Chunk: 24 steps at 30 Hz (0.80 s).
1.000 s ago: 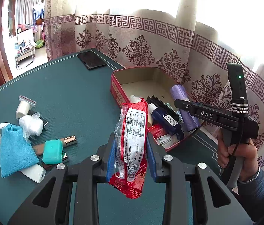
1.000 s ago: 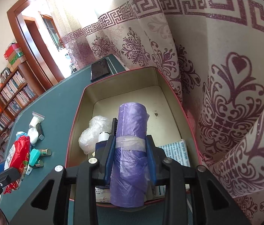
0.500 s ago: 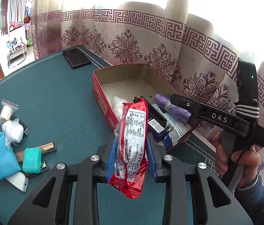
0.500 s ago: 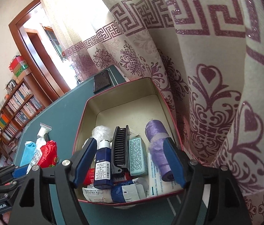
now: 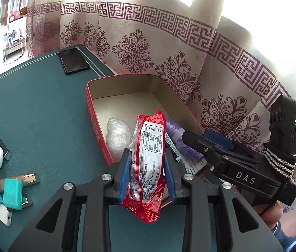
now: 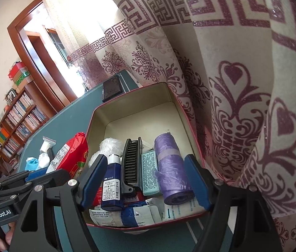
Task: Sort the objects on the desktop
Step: 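Lower the red packet into the tin box and open the left gripper while the right releases the roll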
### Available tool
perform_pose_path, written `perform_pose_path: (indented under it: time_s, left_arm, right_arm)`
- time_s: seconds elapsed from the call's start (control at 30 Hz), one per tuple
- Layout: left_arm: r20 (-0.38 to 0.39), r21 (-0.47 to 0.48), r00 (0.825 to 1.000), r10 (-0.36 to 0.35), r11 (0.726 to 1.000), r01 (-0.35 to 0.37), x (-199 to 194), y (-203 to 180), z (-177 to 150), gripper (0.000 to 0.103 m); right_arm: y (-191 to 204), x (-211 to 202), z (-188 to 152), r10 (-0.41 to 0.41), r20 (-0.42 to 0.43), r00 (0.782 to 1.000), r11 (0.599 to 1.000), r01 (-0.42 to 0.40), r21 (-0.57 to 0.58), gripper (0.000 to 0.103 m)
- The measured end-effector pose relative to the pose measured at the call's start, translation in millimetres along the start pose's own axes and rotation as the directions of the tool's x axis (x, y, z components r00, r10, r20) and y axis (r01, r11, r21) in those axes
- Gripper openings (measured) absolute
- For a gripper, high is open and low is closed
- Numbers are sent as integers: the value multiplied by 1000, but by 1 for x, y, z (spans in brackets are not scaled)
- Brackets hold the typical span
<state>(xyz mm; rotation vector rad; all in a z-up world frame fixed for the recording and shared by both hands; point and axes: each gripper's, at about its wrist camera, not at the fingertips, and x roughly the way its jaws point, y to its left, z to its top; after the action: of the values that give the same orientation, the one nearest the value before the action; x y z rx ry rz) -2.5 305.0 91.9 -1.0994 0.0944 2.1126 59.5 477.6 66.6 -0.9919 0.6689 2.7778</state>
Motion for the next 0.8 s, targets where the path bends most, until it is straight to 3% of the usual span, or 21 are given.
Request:
perform_pose_path:
  time_s: [0.23, 0.33, 0.8]
  left_arm:
    - [-30, -87, 999, -45, 995, 42, 19, 6, 5, 39]
    - [-28, -87, 999, -33, 996, 30, 18, 9, 2, 45]
    - [-11, -86, 999, 39, 996, -39, -5, 31, -8, 45]
  right_arm:
    - [1, 0, -1, -2, 1, 1000, 1000, 2, -7, 79]
    - [1, 1, -1, -6, 0, 1000, 1000, 6, -6, 79]
    - [4, 2, -2, -12, 0, 1000, 1000, 12, -13, 80]
